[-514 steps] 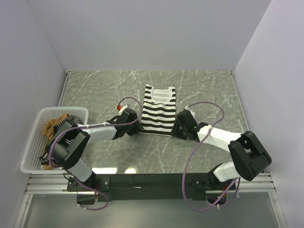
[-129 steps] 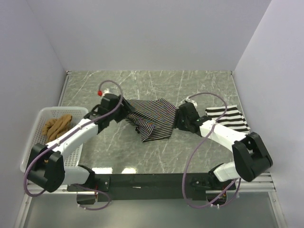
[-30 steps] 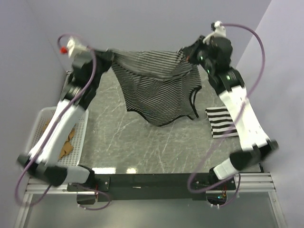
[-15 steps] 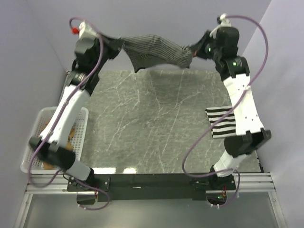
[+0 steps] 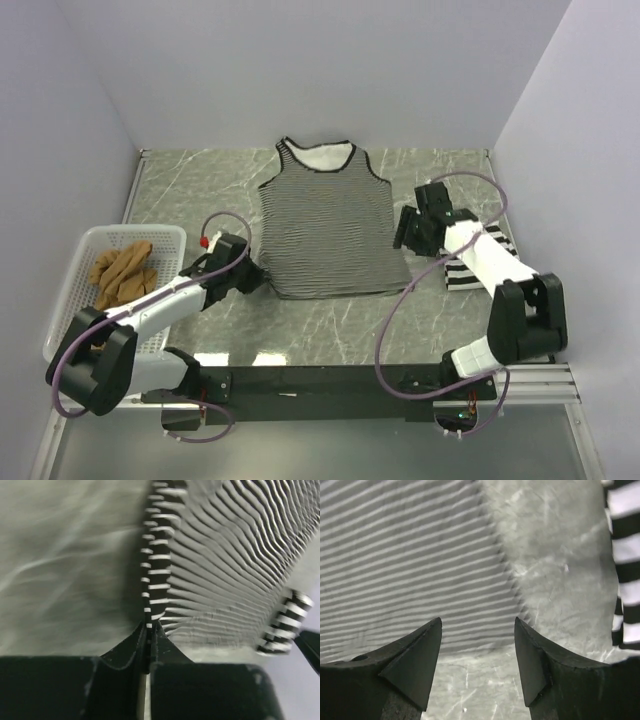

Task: Fold and stack the tank tops
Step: Flatten the tank top out

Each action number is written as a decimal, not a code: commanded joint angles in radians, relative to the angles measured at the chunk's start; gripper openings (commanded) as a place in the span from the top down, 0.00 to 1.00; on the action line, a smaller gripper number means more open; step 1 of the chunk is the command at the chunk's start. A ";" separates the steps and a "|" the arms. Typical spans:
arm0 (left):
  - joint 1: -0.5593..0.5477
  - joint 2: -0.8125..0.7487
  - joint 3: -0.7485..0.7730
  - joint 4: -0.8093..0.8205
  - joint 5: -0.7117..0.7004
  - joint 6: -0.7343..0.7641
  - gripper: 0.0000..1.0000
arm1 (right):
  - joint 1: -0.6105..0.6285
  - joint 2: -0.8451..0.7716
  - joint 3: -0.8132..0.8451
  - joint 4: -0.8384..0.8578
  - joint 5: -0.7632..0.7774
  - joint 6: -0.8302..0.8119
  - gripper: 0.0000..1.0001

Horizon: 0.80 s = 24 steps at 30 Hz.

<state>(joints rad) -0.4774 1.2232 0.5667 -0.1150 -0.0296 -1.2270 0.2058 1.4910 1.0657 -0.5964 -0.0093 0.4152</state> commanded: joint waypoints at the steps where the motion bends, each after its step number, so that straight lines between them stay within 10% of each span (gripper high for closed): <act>1: 0.002 -0.030 0.038 0.046 -0.067 -0.035 0.98 | 0.017 -0.155 -0.083 0.162 0.101 0.089 0.33; 9: -0.016 0.016 0.058 0.009 -0.059 -0.017 0.99 | 0.038 -0.242 -0.289 0.257 0.118 0.166 0.37; 24: -0.519 -0.048 -0.025 -0.176 -0.285 -0.316 1.00 | 0.523 -0.327 -0.357 0.250 0.240 0.266 0.37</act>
<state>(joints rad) -0.9268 1.2285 0.5583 -0.2157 -0.2188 -1.4197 0.6933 1.1984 0.7269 -0.3809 0.1848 0.6529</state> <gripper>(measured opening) 0.048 0.630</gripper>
